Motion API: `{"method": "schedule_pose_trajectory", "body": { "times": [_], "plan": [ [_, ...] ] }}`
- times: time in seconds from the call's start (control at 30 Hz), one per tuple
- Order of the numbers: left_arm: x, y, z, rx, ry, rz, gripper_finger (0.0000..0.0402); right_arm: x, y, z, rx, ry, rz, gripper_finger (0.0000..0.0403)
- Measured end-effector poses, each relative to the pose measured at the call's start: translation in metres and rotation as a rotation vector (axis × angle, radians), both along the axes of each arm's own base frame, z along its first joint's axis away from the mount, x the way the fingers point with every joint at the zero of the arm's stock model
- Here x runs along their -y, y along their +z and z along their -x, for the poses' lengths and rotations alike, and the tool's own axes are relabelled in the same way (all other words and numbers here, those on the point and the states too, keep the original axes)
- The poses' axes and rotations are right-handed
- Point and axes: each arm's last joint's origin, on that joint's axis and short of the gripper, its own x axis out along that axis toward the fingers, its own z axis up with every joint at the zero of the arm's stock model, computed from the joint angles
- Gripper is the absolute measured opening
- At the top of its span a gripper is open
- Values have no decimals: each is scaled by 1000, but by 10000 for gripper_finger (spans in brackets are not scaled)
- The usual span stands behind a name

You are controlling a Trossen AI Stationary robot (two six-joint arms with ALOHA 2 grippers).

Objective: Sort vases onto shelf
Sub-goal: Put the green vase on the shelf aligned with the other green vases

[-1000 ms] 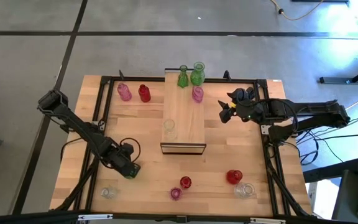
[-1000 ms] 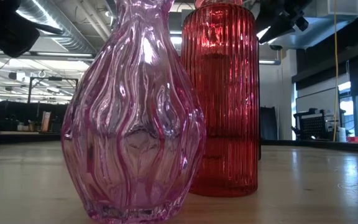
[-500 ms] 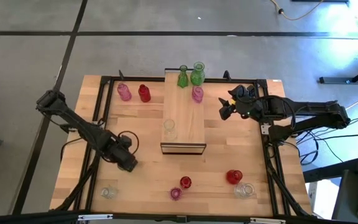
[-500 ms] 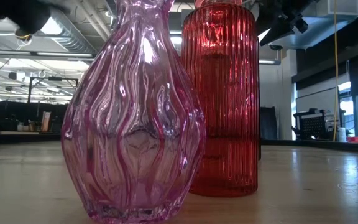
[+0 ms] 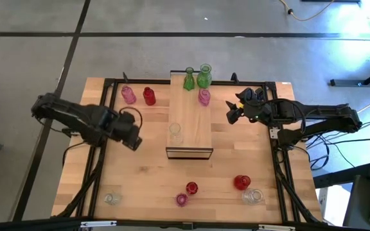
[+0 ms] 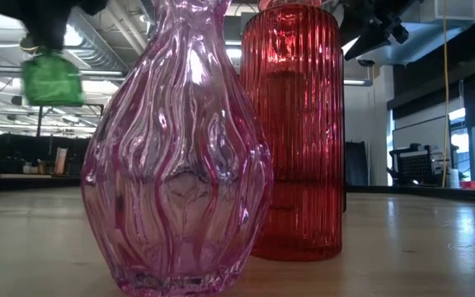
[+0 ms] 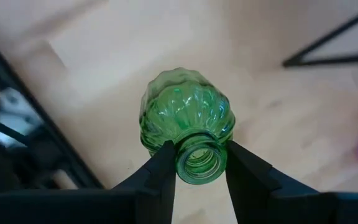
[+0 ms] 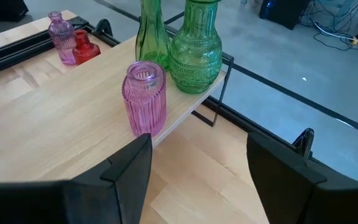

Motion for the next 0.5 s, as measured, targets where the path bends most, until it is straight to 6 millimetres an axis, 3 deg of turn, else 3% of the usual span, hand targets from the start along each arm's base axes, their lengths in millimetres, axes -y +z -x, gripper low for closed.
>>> {"method": "schedule_pose_trajectory", "body": {
  "times": [0.27,0.5],
  "plan": [
    [-50,31,-7,89,-10,-113,105,0,0,0,4,-1,-2,241],
    [-91,43,-11,144,-5,-179,104,0,0,0,21,-12,-20,241]
  ]
}}
